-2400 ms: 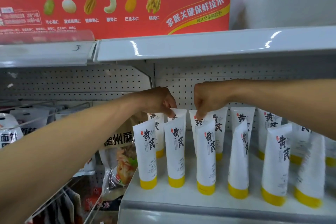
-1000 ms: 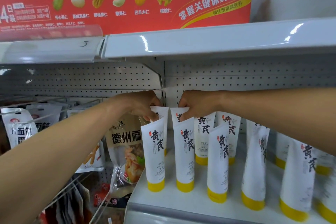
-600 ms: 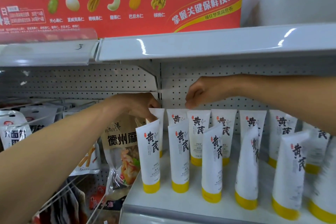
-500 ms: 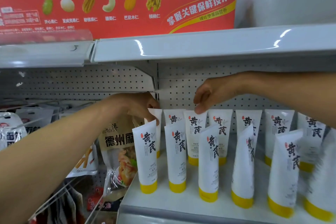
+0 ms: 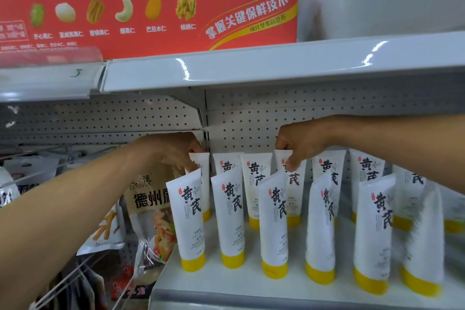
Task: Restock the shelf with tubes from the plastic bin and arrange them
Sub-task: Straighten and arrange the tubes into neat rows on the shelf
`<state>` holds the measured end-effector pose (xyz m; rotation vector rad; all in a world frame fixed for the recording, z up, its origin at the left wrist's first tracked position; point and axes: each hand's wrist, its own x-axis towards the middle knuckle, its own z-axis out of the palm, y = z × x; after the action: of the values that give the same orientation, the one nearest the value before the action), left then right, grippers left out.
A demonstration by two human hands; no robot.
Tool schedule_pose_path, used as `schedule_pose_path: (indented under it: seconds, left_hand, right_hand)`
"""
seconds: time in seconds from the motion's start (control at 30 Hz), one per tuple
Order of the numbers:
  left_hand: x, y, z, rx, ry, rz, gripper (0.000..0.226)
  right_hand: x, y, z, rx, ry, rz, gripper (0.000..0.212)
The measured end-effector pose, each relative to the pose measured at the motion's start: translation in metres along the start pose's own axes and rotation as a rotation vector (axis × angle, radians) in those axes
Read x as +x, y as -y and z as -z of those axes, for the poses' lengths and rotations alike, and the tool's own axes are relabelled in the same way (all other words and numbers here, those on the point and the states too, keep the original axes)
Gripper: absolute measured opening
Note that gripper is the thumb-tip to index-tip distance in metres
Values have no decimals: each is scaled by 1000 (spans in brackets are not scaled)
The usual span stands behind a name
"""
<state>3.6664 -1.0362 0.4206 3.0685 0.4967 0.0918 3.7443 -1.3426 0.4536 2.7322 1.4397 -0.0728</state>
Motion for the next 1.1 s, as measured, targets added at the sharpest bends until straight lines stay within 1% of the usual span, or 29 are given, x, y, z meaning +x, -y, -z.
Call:
schedule_pose_path:
  seconds: [0.23,0.33,0.4,0.47,0.5,0.57,0.6,0.67,0.73,0.8,0.9,1.1]
  left_hand:
    - [-37,-23,8,-22,-26,-24,46]
    - [-45,-30,11,-115,41,-71,32]
    - [-52,-34,12,-162,68,-89,27]
    - [-57,-39,16,-189,64,-108,30]
    - [-59,-42,19,-197,49,-126,36]
    - [-61,-54,25,-254,-2,-179,48]
    - [-62,-61,28,-283,-15,-212,49]
    - [-61,-74,30,-264,-6,-254,44]
    - [-59,-82,26,-174,20,-274,37]
    - [-55,-83,20,-115,8,-260,34]
    - [-52,-82,16,-95,-26,-237,37]
    - [-51,-81,16,-109,-26,-237,37]
  right_hand:
    - [-3,0,1,-7,17,-4,22]
    - [-3,1,2,1,40,-9,24]
    - [-2,3,2,1,56,-16,25]
    - [0,5,4,-10,37,-4,29]
    - [1,6,4,-3,12,8,33]
    - [4,11,6,75,-43,35,46]
    - [5,15,6,131,-60,49,50]
    - [8,25,3,188,-64,84,45]
    - [14,32,-3,148,-68,94,35]
    - [19,35,-7,86,-84,86,28]
    - [19,35,-8,64,-86,64,28]
    - [16,33,-8,58,-89,56,29]
